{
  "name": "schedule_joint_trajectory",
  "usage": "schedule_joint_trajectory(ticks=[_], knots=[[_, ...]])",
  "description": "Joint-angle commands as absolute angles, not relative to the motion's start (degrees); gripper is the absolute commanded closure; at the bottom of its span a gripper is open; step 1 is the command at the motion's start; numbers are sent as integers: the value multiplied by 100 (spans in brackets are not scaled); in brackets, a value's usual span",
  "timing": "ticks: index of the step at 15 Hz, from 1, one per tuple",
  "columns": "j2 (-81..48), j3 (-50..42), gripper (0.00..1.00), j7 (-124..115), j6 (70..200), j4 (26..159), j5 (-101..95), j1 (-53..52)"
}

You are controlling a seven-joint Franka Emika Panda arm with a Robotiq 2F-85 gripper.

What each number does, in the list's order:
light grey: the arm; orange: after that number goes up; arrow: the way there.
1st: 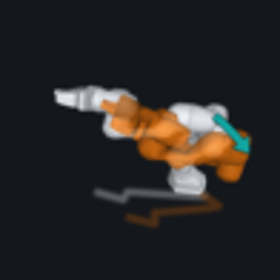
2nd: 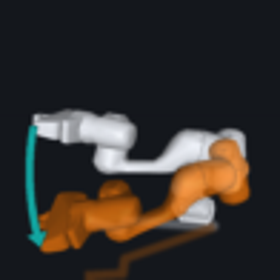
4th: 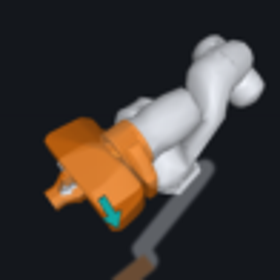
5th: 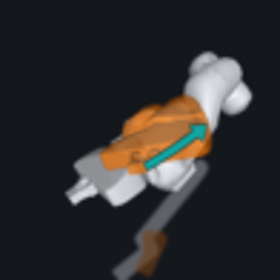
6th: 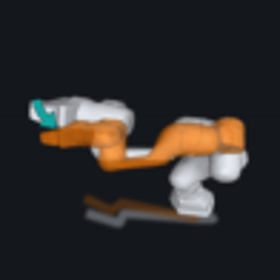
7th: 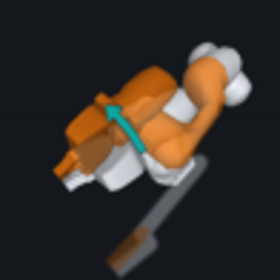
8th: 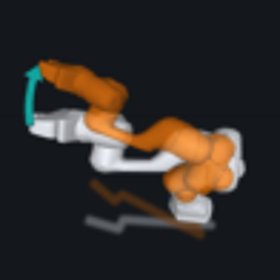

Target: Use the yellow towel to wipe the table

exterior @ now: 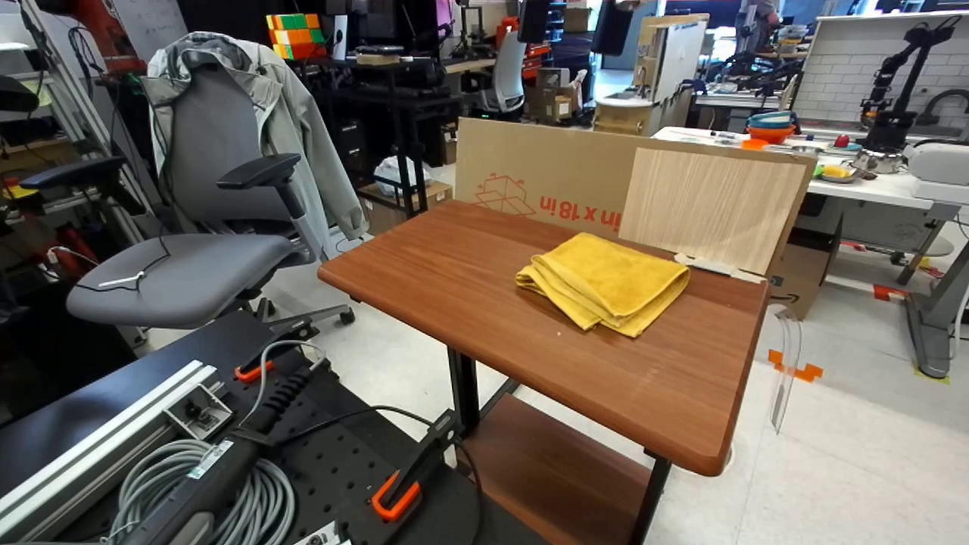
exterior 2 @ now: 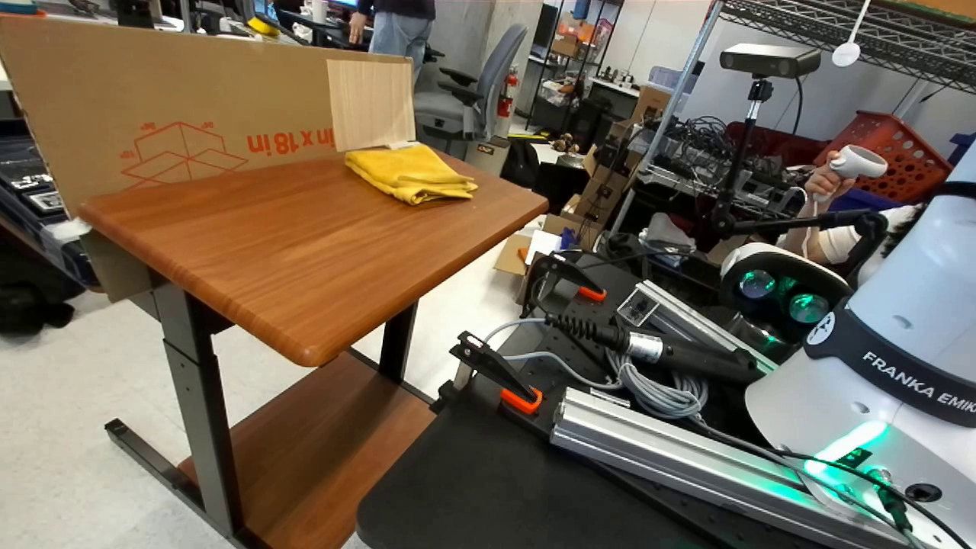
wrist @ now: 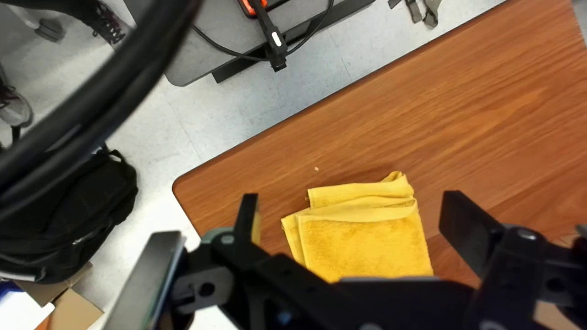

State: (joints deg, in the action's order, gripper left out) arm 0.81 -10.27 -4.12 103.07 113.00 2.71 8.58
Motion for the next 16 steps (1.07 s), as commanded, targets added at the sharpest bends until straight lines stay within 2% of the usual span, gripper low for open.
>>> schedule_joint_trajectory(ticks=[1,3,10,16], knots=[[202,-987,0,-437,10394,11364,380,883],[22,-956,0,-969,10982,11391,756,860],[-1994,-909,0,-2759,12988,10592,1349,785],[-3829,-940,0,-3805,13953,9512,1347,673]])
